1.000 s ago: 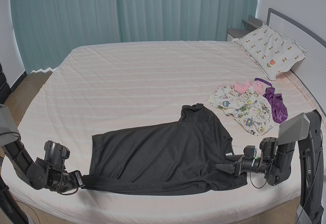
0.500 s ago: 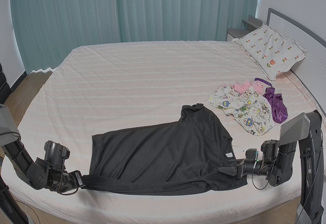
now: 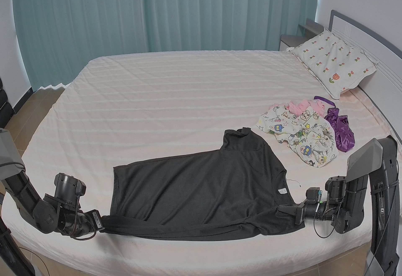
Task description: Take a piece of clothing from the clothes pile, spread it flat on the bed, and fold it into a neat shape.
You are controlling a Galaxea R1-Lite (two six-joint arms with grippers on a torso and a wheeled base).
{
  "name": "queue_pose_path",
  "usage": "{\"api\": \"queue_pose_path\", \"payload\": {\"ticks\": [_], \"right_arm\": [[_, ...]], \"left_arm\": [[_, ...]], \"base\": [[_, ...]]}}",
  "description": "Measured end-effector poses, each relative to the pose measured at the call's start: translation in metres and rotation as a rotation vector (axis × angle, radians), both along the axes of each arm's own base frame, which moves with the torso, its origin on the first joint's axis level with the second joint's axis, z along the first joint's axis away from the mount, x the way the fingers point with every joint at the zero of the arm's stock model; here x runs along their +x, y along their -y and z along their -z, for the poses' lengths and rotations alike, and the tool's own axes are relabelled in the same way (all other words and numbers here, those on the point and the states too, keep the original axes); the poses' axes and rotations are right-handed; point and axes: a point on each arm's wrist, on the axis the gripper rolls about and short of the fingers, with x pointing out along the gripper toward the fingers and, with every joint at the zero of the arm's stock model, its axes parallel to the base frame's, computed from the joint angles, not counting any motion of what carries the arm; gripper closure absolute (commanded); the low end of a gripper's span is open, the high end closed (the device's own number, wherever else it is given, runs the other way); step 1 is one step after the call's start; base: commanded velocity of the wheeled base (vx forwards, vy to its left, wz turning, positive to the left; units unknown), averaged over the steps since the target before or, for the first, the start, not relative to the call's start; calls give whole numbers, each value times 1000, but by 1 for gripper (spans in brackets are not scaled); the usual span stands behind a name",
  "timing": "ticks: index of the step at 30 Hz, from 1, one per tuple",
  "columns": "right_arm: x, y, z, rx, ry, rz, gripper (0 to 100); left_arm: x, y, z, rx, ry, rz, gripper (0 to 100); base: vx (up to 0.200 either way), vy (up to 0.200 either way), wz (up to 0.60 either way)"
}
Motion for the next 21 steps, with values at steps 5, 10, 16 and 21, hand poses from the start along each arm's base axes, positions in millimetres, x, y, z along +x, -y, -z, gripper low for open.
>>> {"api": "queue_pose_path", "payload": {"ticks": [5,10,16,21], "right_arm": [[-8,4,-3,9,-24,3,100],[-13,9,-12,27,-31,8,100],[-21,14,-24,43,-31,12,100],[-28,15,-37,57,-26,7,100]], "left_arm": [[-2,0,-1,1,-4,1,100],[-7,0,-4,1,2,3,100],[-15,-1,-13,-2,37,2,100],[-28,-3,-20,-2,58,7,100]], "base": [[0,0,0],[0,0,0],[0,0,0],[0,0,0]]}}
